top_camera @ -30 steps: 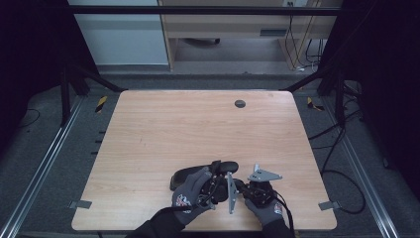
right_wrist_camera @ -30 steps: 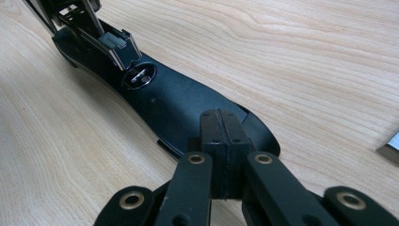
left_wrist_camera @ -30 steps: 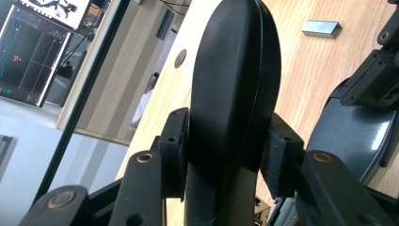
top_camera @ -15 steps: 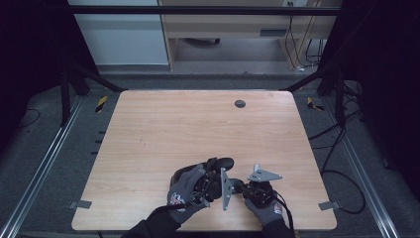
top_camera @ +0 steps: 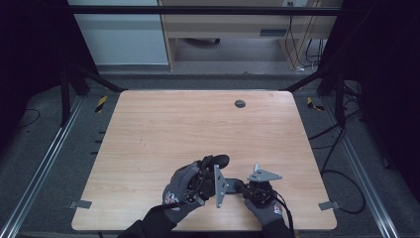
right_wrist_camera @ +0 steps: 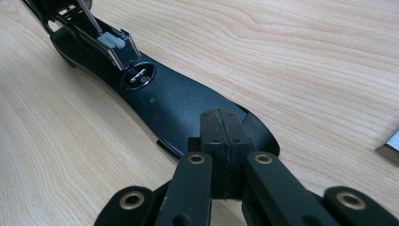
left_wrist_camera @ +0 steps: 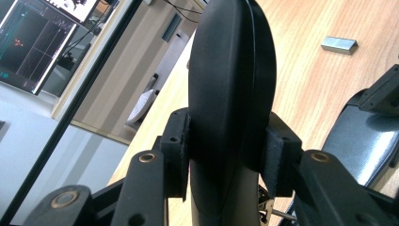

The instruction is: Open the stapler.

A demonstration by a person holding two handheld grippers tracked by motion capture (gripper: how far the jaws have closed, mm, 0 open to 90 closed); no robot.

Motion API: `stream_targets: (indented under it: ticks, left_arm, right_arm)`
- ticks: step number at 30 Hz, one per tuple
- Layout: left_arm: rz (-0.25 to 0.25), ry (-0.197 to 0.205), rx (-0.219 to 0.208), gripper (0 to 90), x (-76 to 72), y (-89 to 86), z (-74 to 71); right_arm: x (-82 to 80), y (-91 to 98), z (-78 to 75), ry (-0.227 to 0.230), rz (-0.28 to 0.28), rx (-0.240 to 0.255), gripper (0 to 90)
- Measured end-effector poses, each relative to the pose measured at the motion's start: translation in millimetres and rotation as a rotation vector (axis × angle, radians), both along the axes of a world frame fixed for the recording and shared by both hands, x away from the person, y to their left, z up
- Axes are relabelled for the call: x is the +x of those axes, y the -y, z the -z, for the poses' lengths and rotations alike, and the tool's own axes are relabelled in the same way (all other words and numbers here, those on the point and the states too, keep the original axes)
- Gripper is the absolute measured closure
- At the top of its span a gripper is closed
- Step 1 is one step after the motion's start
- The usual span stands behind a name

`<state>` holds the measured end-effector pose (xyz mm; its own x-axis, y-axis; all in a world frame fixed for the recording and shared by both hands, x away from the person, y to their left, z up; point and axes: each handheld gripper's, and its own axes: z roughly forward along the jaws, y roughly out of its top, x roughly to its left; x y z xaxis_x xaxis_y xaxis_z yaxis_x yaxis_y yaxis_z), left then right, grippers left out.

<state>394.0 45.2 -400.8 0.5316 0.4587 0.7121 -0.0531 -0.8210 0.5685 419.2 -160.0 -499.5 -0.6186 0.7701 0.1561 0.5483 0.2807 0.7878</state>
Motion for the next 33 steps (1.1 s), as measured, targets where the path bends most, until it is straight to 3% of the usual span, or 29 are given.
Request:
stream_targets:
  ticks: [33]
  left_arm:
    - [-0.029,-0.029,-0.152,59.1,1.1,-30.0,-16.6]
  right_arm:
    - [0.2,0.3,0.1,0.000,0.001,0.002,90.0]
